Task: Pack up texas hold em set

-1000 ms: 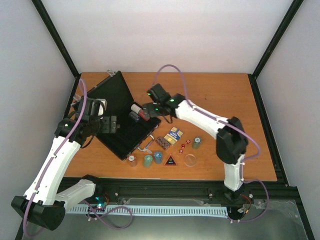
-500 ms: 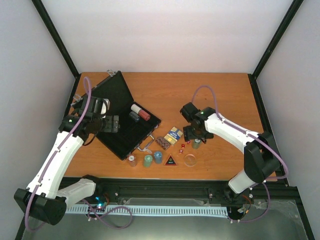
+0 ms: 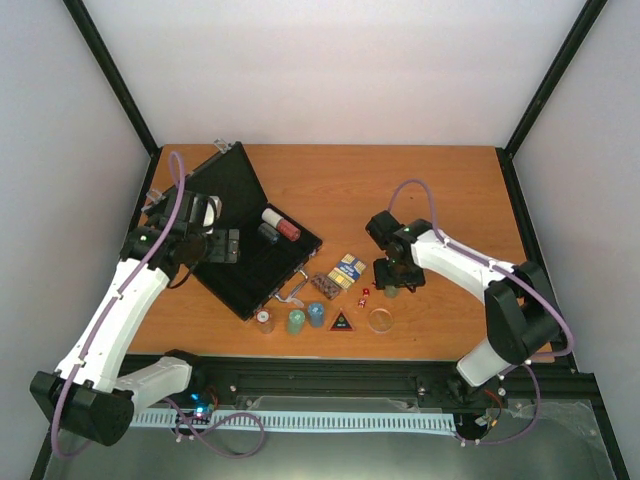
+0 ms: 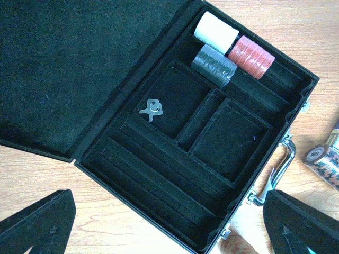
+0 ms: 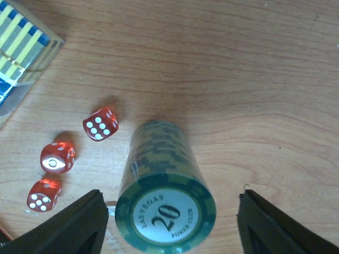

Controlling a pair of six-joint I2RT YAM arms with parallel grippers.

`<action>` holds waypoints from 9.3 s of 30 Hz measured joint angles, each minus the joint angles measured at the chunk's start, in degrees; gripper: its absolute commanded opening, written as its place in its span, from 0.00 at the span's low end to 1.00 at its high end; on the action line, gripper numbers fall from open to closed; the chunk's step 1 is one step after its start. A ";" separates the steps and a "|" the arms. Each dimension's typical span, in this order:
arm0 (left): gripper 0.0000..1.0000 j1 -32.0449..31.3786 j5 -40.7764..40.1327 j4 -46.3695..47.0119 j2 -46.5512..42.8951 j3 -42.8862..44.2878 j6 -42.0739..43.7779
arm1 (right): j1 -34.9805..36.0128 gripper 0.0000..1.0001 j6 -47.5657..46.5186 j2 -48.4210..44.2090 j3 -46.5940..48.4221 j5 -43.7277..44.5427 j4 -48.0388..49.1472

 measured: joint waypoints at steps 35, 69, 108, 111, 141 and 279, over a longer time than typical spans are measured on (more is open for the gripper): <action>1.00 0.00 -0.74 -0.02 -0.35 0.17 -0.24 | -2.05 0.03 -0.87 2.51 19.74 -14.91 9.53; 1.00 0.00 -0.17 -0.04 -1.40 0.13 -1.51 | 11.21 0.03 5.35 28.44 25.44 -18.75 41.22; 1.00 0.00 0.04 0.00 -0.81 -0.72 -1.46 | 14.03 0.85 -0.44 28.74 24.83 -6.40 43.56; 1.00 0.00 -0.15 0.00 -0.70 -0.72 -1.46 | 14.08 1.00 -3.21 26.73 26.16 -5.05 40.44; 1.00 0.00 1.36 0.57 2.71 0.15 -1.49 | 3.50 0.98 12.00 24.94 33.40 -0.35 -1.46; 1.00 -0.02 -2.69 -6.91 -19.32 12.22 -19.10 | 24.52 0.20 -21.92 36.92 56.26 -24.30 5.16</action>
